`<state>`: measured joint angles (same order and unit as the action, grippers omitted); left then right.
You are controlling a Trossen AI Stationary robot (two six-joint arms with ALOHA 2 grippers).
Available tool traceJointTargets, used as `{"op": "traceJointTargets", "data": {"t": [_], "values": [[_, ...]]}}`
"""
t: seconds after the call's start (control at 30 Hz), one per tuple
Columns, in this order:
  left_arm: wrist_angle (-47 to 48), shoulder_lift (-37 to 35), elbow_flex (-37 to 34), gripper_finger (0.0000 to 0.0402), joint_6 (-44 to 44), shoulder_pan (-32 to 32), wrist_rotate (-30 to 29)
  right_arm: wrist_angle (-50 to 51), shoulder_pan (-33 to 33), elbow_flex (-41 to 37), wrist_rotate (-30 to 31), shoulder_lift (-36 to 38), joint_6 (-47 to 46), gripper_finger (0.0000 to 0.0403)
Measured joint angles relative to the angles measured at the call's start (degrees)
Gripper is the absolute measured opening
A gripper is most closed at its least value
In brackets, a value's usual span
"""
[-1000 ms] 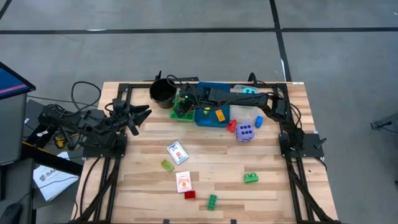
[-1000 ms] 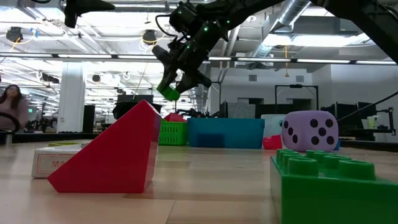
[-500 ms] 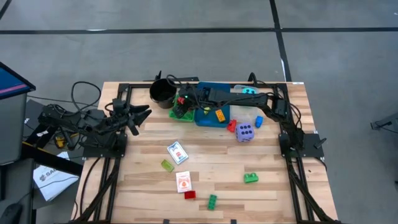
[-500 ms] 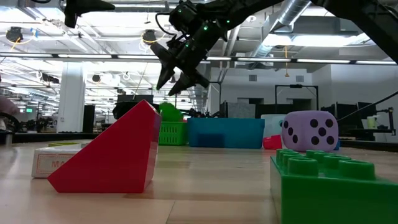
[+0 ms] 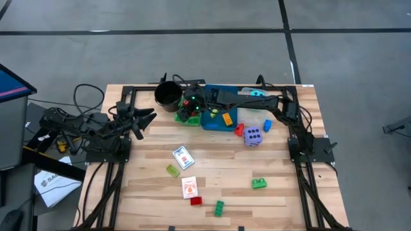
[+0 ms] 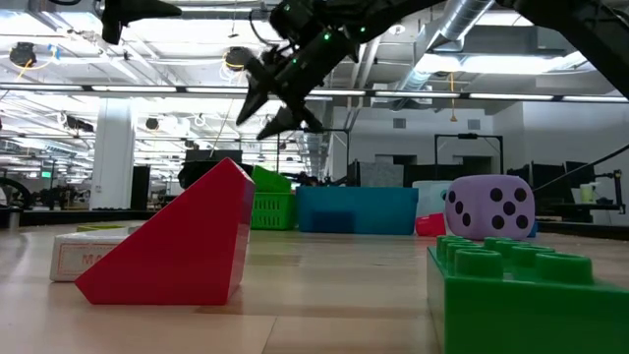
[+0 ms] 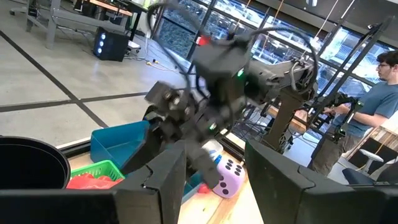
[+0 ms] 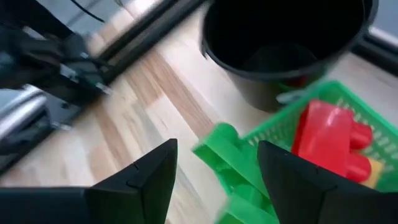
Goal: Pick & Place Toys
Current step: Put the small stud green game piece into the blue bin
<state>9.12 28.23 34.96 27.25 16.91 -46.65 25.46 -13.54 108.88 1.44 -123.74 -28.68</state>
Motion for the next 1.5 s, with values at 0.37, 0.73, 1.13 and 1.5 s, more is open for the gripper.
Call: {"op": "traceJointTargets", "data": {"t": [0.37,0.73,1.13,1.5], "values": [[0.1,0.0,0.0,0.0158,-3.2,0.0,0.0,-0.8,4.1,0.0,0.6,11.9,7.6,0.0219],[0.0,0.0,0.0,0.0158,-3.0,0.0,0.0,-6.7,9.2,0.0,2.0,23.2,6.4,0.0219],[-5.2,1.2,0.0,0.0158,11.1,0.0,0.1,-5.9,15.4,0.0,-8.9,25.9,12.3,0.0219],[-32.9,17.4,0.0,0.0158,8.8,0.3,11.0,12.9,26.0,0.0,-13.3,33.8,21.0,0.0219]]}}
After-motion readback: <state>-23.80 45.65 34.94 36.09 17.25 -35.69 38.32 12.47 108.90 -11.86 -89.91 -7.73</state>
